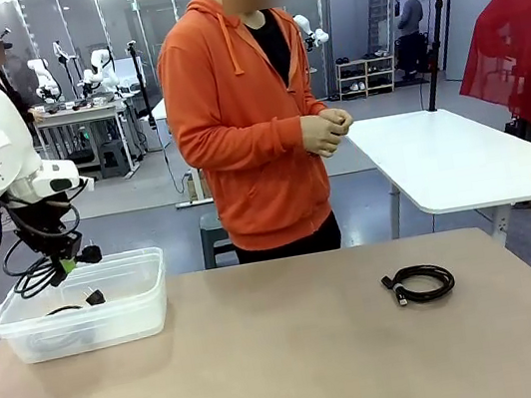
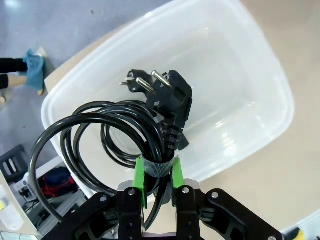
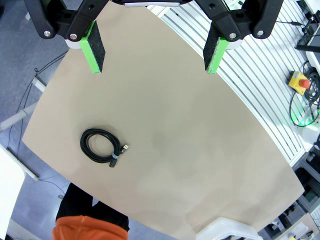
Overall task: Organize and store the cables.
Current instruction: Place the Power Cable into the Organizing box.
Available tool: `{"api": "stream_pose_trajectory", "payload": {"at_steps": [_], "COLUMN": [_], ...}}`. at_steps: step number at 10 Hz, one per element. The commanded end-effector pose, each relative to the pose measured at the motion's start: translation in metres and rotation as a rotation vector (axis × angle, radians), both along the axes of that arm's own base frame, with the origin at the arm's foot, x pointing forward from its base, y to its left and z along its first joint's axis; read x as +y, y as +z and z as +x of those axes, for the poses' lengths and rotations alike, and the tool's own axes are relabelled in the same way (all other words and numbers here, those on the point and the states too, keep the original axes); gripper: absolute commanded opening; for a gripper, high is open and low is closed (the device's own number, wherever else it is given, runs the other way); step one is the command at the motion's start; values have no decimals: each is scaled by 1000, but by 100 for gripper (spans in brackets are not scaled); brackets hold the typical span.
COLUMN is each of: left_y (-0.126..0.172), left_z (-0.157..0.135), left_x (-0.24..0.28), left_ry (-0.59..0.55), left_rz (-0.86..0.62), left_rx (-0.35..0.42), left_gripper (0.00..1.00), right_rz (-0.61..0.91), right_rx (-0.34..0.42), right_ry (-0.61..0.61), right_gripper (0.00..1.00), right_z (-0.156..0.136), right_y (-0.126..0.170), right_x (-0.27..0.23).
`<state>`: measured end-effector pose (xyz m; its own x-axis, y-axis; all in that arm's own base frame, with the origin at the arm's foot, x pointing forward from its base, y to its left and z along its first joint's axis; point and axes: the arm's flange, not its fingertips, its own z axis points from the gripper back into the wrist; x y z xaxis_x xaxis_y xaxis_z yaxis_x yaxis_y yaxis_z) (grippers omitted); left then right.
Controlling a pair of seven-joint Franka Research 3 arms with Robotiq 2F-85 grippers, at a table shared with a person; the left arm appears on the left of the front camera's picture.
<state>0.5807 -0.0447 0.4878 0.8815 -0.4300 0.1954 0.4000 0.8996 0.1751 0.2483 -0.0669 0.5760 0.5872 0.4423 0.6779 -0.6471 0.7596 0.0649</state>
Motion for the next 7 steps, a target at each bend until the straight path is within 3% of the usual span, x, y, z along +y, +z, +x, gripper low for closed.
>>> {"api": "stream_pose_trajectory", "payload": {"at_steps": [1,7], "left_y": [-14,-53], "left_z": [6,45], "left_x": [7,13], "left_ry": [-3,107], "left_rz": [35,13], "left_rx": [-27,28], "left_gripper": [24,24], "right_rz": [-8,-8], "right_rx": [3,3], "right_ry": [-10,-10], "right_gripper": [100,100], "right_z": [0,0], "right_y": [0,0], "right_x": [0,0]}}
